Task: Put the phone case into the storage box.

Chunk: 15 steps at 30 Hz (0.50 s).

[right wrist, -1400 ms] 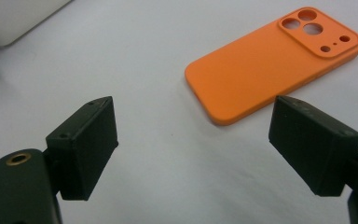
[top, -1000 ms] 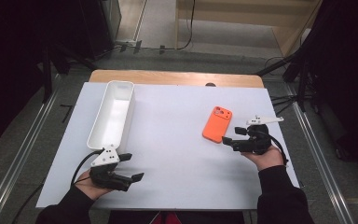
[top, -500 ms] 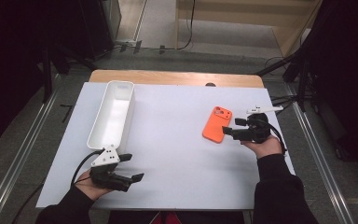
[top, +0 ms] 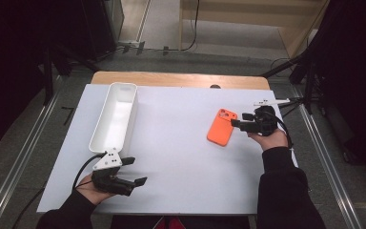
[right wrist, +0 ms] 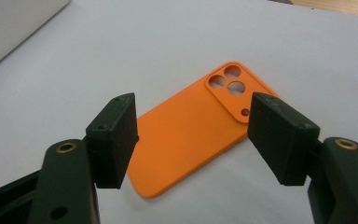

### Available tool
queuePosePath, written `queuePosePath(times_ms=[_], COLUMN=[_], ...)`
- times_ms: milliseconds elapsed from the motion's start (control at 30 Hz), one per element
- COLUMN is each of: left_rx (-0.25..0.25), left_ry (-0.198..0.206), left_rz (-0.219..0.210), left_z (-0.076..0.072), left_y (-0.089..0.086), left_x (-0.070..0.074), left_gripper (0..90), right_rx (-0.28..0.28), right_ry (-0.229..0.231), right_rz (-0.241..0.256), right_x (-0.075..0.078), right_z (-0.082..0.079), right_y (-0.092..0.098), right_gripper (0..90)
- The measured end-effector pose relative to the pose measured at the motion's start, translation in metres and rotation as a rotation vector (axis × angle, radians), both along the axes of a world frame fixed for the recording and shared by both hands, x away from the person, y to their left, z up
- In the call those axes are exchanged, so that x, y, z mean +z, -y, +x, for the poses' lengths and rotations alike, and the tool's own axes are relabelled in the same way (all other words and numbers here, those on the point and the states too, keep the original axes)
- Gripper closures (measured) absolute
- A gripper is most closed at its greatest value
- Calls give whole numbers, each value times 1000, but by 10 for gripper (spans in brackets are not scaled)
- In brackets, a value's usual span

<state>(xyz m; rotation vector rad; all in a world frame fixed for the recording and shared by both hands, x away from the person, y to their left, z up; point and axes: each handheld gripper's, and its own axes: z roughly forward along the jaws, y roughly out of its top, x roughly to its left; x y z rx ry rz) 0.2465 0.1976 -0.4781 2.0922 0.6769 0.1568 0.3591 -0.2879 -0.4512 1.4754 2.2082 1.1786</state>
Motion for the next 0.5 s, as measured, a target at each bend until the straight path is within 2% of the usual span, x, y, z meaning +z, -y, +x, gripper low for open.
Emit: queuePosePath(times_ms=[100, 233, 400, 467, 500], left_rx=[1, 3, 12, 12, 12], left_ry=[0, -1, 0, 2, 0], left_rz=[0, -3, -4, -3, -4], left_z=[0, -1, -1, -1, -2], left_y=[0, -1, -2, -2, -2], left_x=[0, 0, 0, 0, 0], left_gripper=[162, 163, 163, 163, 163], right_rx=[-16, -29, -73, -77, -83], right_ry=[-5, -11, -34, -40, -50], right_rz=[-2, -9, -29, -41, -43], right_x=[-1, -3, -8, -11, -14], right_z=[8, 17, 25, 27, 30], right_y=[3, 6, 8, 8, 9], right_gripper=[365, 456, 658, 710, 781])
